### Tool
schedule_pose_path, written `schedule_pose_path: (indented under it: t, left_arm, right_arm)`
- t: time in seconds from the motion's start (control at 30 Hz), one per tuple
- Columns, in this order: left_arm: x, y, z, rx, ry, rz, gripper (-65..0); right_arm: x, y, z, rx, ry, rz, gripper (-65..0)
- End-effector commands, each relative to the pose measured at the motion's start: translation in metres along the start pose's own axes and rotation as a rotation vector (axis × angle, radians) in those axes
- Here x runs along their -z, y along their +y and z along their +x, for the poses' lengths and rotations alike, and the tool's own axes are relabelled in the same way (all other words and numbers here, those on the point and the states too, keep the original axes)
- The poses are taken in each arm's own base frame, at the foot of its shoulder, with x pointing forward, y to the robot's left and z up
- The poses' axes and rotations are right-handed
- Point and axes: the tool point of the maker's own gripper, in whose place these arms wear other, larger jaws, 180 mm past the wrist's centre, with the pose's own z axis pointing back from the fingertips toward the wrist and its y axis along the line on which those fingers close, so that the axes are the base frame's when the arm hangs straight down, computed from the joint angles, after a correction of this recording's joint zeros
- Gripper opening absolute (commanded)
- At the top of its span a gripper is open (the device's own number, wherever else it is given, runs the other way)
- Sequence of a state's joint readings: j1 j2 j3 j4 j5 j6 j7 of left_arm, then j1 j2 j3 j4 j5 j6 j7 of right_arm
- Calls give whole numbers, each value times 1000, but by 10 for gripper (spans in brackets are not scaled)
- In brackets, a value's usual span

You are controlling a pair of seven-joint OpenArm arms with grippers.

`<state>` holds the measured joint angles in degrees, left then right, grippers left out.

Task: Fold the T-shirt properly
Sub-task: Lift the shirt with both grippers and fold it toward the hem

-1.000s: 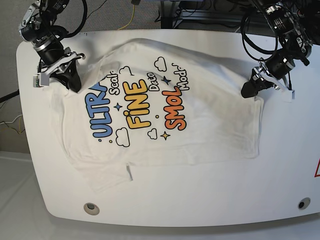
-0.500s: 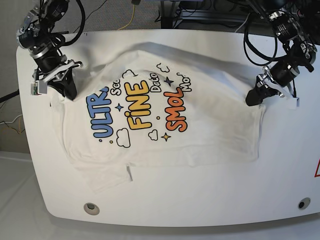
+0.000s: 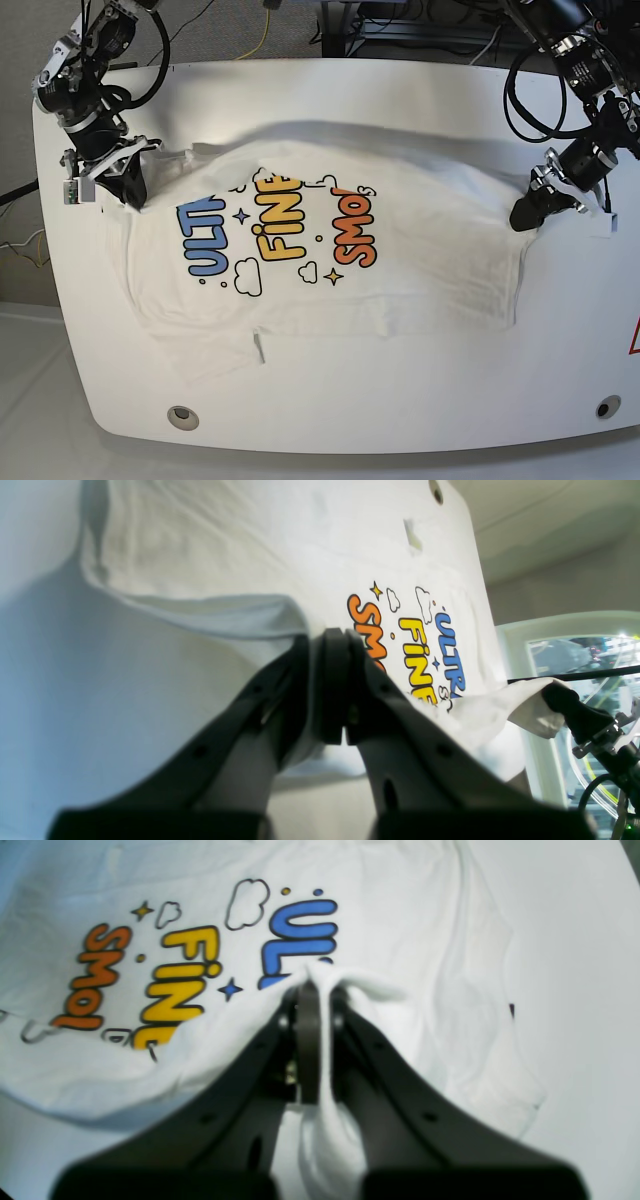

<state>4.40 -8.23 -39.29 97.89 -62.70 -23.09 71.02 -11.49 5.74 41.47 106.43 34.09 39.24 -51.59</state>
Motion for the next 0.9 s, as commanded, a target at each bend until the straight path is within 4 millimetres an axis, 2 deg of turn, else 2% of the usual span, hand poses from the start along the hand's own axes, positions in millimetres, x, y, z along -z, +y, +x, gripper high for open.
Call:
schedule_pose_path:
  t: [0.0, 0.6, 0.73, 0.87]
  left_arm:
    - [-2, -5, 15, 30, -40, -10, -615]
    - [3, 15, 17, 92, 0, 119, -615]
    - [3, 19, 21, 105, -6, 145, -615]
    - [4, 30, 15, 104, 23, 190, -615]
  right_arm:
    - [2, -4, 15, -16, -46, 1, -650]
    - [12, -12, 35, -53, -71, -36, -650]
    - [14, -15, 36, -68, -62, -55, -650]
    - [16, -15, 36, -73, -56, -64, -650]
